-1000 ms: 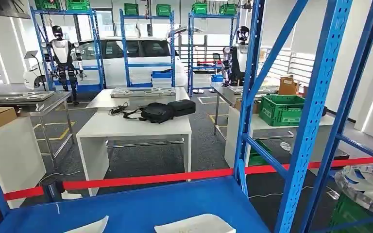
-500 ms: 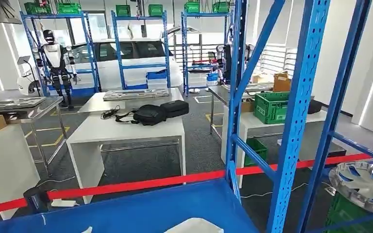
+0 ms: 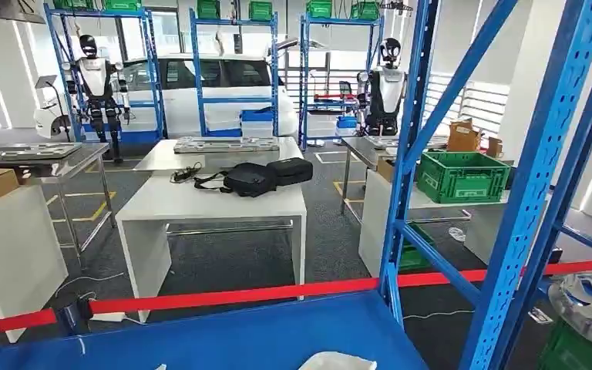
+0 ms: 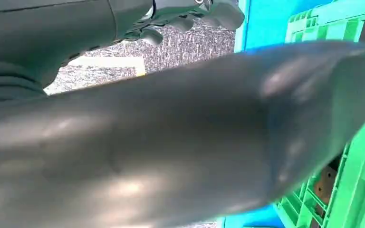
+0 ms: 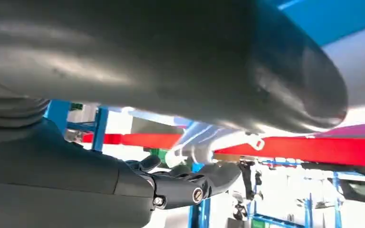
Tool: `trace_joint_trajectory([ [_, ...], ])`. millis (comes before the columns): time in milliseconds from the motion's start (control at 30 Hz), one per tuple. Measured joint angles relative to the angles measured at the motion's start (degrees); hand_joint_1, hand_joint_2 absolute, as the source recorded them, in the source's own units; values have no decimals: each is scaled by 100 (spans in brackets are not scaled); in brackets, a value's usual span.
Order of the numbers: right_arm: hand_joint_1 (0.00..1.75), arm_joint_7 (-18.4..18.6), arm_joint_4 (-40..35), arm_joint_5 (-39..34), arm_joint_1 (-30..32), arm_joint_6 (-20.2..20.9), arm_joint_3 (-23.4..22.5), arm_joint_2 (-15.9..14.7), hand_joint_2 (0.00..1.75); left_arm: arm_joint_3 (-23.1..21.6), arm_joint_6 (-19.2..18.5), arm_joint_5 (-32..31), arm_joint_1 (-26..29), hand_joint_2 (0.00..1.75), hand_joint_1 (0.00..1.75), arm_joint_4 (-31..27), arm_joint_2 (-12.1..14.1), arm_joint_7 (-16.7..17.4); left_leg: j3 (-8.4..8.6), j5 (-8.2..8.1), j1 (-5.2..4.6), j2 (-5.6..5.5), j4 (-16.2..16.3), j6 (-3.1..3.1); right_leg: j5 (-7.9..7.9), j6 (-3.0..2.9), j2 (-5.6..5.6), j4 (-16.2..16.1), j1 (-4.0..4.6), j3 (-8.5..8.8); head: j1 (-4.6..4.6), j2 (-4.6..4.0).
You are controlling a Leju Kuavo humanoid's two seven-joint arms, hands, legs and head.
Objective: Take the parts from the cabinet and place them on the table.
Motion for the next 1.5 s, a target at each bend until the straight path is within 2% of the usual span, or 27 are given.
trace_joint_trajectory([
  [33,0,-6,0,0,-5,2,0,0,0,0,-20,2,3,0,0,0,-11,0,25,-29,6,3,-4,-6,251,-82,-10,-546,48,230,7,0],
  [67,0,-4,0,0,-12,6,0,0,0,0,-46,7,-3,0,0,7,-44,-7,31,-67,-20,9,-16,-44,34,-106,-38,-601,94,236,-15,-2],
  [100,0,-6,-4,0,-20,9,0,2,0,0,-57,22,0,0,0,4,-35,-11,33,-94,17,-2,-45,-89,-175,-100,-10,-604,114,247,7,-4],
  [133,0,-13,-4,0,-22,9,0,7,0,0,-77,46,1,0,0,2,-31,-26,58,-116,31,18,-106,-129,-162,-116,-6,-660,125,273,-7,2],
  [167,0,-11,0,0,-12,11,-2,-2,0,0,-98,64,13,0,0,5,-33,-46,87,49,20,18,48,-189,-43,-176,8,-747,119,353,-13,0],
  [200,0,-2,0,2,-12,9,-2,-7,0,0,-98,68,17,0,0,4,-31,-46,170,31,5,15,16,-231,148,-232,-1,-770,86,483,9,2],
  [233,0,7,0,13,-17,-9,-2,-7,0,0,-103,68,16,0,0,11,-41,-44,158,-75,21,24,94,-240,148,-237,-16,-820,57,569,-7,0],
  [267,0,31,0,42,-45,-42,-2,-7,0,0,-109,68,0,0,0,13,-46,-55,78,-211,21,24,292,-251,134,-260,-13,-826,46,614,-15,0],
  [300,0,44,0,55,-83,-66,-2,-2,0,0,-109,68,-8,0,0,13,-39,-61,-122,-359,32,21,630,-273,118,-279,-12,-824,39,617,-15,0],
  [367,0,74,0,118,-114,-61,-2,-6,0,0,-118,68,1,0,0,9,-24,-68,-619,-666,47,23,1368,-348,70,-279,-4,-814,39,621,-20,0],
  [400,0,74,0,169,-128,-26,-2,-11,0,0,-122,70,17,0,0,9,-24,-68,-772,-671,54,23,1511,-354,43,-272,4,-798,31,625,-20,0],
  [433,0,72,0,210,-141,-2,-2,-15,0,0,-129,68,24,0,0,9,-24,-68,-783,-528,63,24,1411,-375,14,-260,9,-783,23,642,-20,0],
  [467,0,72,0,249,-169,30,-2,-17,0,0,-135,68,23,0,0,9,-24,-68,-703,-274,74,25,1101,-398,-24,-246,11,-763,10,667,-22,0],
  [533,0,79,0,299,-267,35,2,-17,0,0,-138,70,18,0,0,7,-24,-68,-338,405,100,35,77,-414,-129,-185,11,-702,-32,740,-22,0],
  [567,0,81,0,315,-318,33,2,-24,0,0,-138,70,20,0,0,15,-33,-70,-337,241,47,28,51,-393,-149,-145,12,-693,-21,736,-31,0],
  [600,0,81,0,324,-363,39,2,-26,0,0,-138,70,8,0,0,11,-24,-81,-300,145,41,46,-34,-293,-159,-116,9,-667,-8,688,-37,-4],
  [633,0,79,0,352,-381,48,4,-28,0,0,-138,72,25,0,0,11,-24,-81,-312,278,37,33,0,-216,-178,-89,8,-661,0,684,-26,4],
  [667,0,77,-2,372,-395,55,7,-31,0,0,-138,83,42,0,0,9,-24,-83,-306,268,44,31,5,-191,-180,-69,6,-697,4,707,-20,0],
  [700,0,77,-2,404,-405,61,9,-35,0,0,-138,94,50,0,0,13,-33,-94,-300,307,63,28,-23,-217,-185,-125,10,-674,24,711,-17,-2],
  [733,0,77,-2,413,-433,74,11,-37,0,0,-151,105,44,0,0,13,-33,-105,-306,306,61,12,-25,-216,-178,-208,9,-686,27,707,-11,2],
  [833,0,74,-2,453,-527,107,22,-37,0,0,-153,123,46,0,0,13,-33,-127,-301,281,52,1,-25,-173,-171,-221,4,-746,31,744,-4,0],
  [967,0,40,-2,485,-598,164,52,-37,0,0,-160,173,48,0,0,13,-33,-162,-299,273,44,3,-25,-137,-158,-195,4,-788,29,763,0,0],
  [1000,0,37,-2,487,-597,175,54,-37,0,0,-160,173,50,0,0,13,-33,-166,-300,274,41,3,-24,-131,-155,-166,4,-792,26,762,0,0],
  [1067,0,37,-2,487,-599,179,55,-37,0,0,-160,175,56,0,0,13,-33,-168,-300,276,32,4,-22,-120,-154,-20,4,-805,10,764,0,0],
  [1100,0,37,-2,487,-598,184,55,-37,0,0,-160,175,57,0,0,13,-33,-168,-299,279,31,4,-22,-115,-153,7,4,-805,5,764,0,0],
  [1500,0,35,-2,487,-599,195,57,-37,0,0,-160,175,66,0,0,13,-33,-168,-285,302,43,5,-32,-121,-147,14,3,-781,18,761,0,0],
])
